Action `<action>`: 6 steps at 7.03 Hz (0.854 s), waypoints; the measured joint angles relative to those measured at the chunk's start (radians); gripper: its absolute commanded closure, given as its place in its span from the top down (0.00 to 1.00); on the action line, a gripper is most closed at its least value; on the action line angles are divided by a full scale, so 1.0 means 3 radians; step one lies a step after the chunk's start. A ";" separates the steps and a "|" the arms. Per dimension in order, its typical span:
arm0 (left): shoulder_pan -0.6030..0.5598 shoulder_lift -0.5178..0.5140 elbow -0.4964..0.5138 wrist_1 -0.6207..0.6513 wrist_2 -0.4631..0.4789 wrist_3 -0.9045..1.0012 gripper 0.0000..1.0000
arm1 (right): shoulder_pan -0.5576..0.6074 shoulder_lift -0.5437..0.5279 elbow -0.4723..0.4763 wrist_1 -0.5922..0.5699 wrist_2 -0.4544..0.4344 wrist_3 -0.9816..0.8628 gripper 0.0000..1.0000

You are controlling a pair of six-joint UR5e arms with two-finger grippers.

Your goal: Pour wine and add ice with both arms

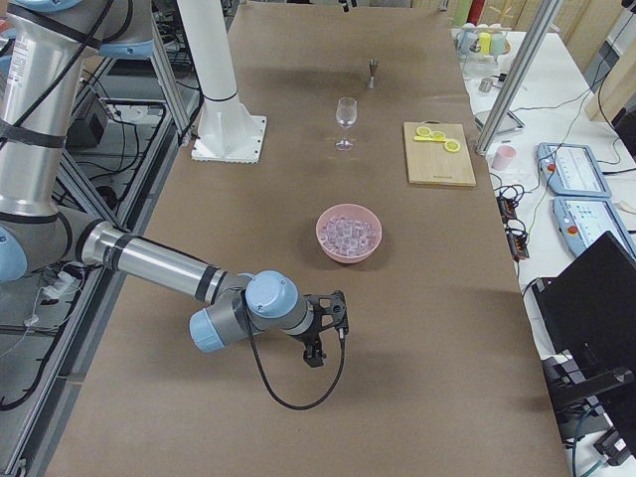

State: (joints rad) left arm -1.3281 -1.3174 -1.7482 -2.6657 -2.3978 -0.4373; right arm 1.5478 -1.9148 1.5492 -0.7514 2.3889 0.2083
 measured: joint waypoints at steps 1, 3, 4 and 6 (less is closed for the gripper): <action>0.0024 -0.0076 0.0002 -0.0244 0.0006 0.0010 0.98 | 0.0001 -0.0032 -0.0013 0.0058 0.0006 0.0006 1.00; 0.0069 -0.0251 0.0015 -0.0514 0.0115 -0.0033 0.98 | 0.0001 -0.0074 -0.0033 0.0092 0.0010 0.0009 1.00; 0.0142 -0.0370 0.0016 -0.0574 0.0281 -0.0232 0.98 | 0.0001 -0.0079 -0.0072 0.0095 0.0000 0.0008 1.00; 0.0493 -0.0663 0.0044 -0.0603 0.0923 -0.0686 0.97 | 0.0000 -0.0061 -0.0165 0.0099 -0.0007 0.0009 1.00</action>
State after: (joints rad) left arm -1.1801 -1.5162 -1.7351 -2.8465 -2.1209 -0.6432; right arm 1.5478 -1.9330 1.4997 -0.7216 2.3869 0.2109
